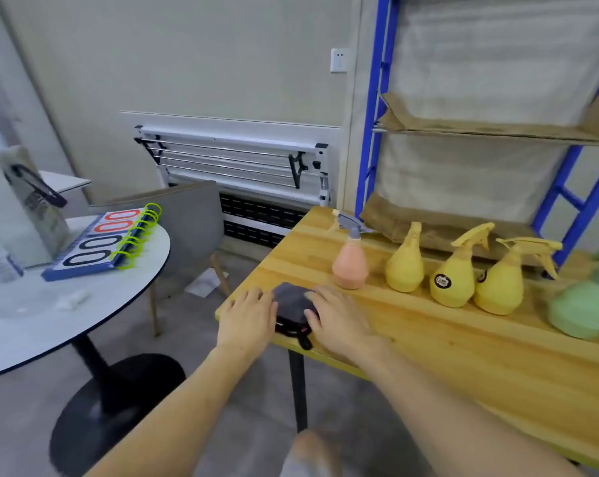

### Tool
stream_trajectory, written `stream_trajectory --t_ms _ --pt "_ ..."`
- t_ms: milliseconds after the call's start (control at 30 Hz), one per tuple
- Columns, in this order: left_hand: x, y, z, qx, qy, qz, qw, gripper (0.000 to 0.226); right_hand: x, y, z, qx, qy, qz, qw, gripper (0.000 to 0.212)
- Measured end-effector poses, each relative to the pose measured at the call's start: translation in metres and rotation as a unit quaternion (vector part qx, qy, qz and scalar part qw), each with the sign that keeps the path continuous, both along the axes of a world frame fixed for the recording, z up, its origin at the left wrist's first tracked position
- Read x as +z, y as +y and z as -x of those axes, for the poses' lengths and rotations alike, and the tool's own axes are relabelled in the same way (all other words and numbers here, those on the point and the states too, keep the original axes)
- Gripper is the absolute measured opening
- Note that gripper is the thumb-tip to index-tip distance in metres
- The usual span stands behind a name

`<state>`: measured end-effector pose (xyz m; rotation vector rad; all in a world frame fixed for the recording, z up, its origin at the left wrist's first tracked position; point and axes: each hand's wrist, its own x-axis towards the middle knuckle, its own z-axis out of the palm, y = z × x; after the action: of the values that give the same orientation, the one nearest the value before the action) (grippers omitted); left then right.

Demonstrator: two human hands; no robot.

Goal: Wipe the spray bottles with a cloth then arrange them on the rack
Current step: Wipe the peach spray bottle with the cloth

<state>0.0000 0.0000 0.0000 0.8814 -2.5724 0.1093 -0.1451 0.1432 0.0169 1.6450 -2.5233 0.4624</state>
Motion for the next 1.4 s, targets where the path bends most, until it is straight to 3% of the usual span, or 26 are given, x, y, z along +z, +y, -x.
stream_trajectory --t_ms 233,600,767,900,1233,1400 --pt "-0.015 0.0 0.005 -0.01 -0.027 -0.033 0.999 0.031 -0.013 -0.003 0.013 0.021 -0.011 -0.038 0.999 0.046" --pt "-0.004 0.058 0.072 -0.087 -0.032 -0.074 0.993 0.034 -0.016 0.072 0.057 -0.084 0.062 -0.01 0.994 0.037" --pt "-0.001 0.079 0.086 -0.117 -0.033 -0.074 0.99 0.033 -0.006 0.071 0.066 -0.096 0.013 0.009 0.995 0.045" --pt "0.005 0.072 0.081 -0.096 -0.009 -0.1 0.99 0.035 -0.005 0.064 0.055 -0.069 -0.062 -0.015 0.996 0.061" --pt "0.031 0.058 0.108 -0.06 0.088 -0.177 0.979 0.031 -0.011 0.09 0.082 -0.106 -0.082 -0.018 0.991 0.055" --pt "0.058 0.051 0.144 -0.044 0.178 -0.194 0.964 0.032 -0.013 0.082 0.079 -0.12 -0.11 0.0 0.987 0.068"
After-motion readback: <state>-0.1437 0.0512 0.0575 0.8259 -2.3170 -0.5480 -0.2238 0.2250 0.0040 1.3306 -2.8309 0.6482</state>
